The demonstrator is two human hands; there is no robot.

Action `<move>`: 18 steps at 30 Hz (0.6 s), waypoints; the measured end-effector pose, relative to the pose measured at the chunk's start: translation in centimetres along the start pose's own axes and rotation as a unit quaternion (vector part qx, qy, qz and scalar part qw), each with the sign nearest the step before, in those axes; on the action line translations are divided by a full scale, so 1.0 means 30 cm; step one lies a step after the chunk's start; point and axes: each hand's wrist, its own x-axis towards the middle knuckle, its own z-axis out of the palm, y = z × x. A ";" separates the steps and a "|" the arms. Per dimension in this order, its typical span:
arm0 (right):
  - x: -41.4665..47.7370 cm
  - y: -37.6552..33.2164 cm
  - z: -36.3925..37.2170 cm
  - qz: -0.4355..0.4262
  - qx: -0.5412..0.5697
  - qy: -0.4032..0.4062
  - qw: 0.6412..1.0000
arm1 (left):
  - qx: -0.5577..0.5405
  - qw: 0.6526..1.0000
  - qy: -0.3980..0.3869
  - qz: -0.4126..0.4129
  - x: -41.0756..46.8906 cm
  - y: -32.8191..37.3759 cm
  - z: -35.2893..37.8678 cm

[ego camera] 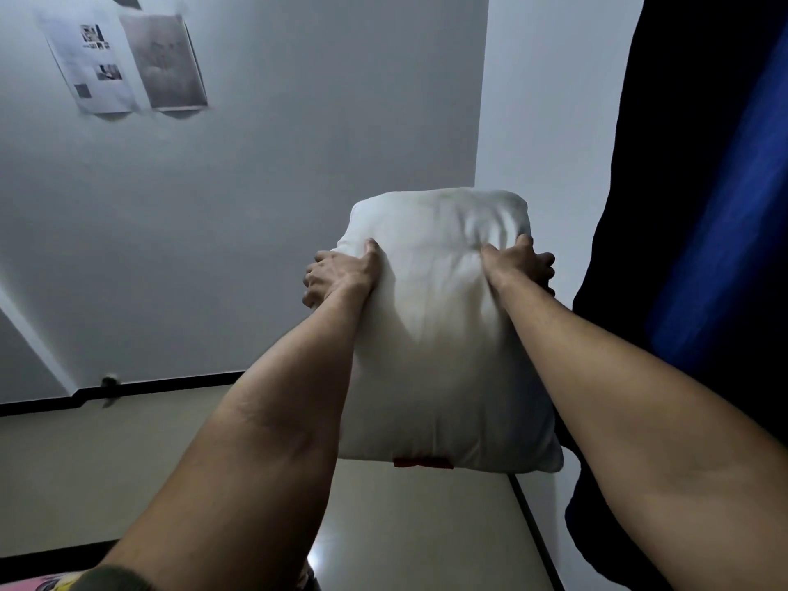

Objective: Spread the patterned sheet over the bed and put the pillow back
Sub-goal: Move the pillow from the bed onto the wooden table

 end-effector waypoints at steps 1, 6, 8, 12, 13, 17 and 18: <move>0.024 -0.006 0.012 0.000 -0.002 0.000 1.000 | 0.001 1.000 0.000 -0.001 0.020 0.013 0.015; 0.140 -0.042 0.091 0.006 -0.010 -0.010 1.000 | 0.005 1.000 -0.009 -0.008 0.138 0.075 0.084; 0.188 -0.057 0.133 0.007 -0.015 -0.013 1.000 | 0.007 1.000 -0.010 -0.006 0.197 0.099 0.114; 0.297 -0.094 0.228 0.010 -0.021 -0.009 1.000 | 0.006 1.000 -0.014 0.001 0.328 0.148 0.188; 0.321 -0.102 0.249 0.011 -0.021 -0.007 1.000 | 0.006 1.000 -0.017 0.003 0.358 0.159 0.204; 0.435 -0.167 0.346 0.015 -0.024 0.002 1.000 | -0.003 1.000 -0.026 0.005 0.508 0.224 0.261; 0.457 -0.179 0.363 0.016 -0.025 0.001 1.000 | -0.003 1.000 -0.026 0.008 0.538 0.237 0.274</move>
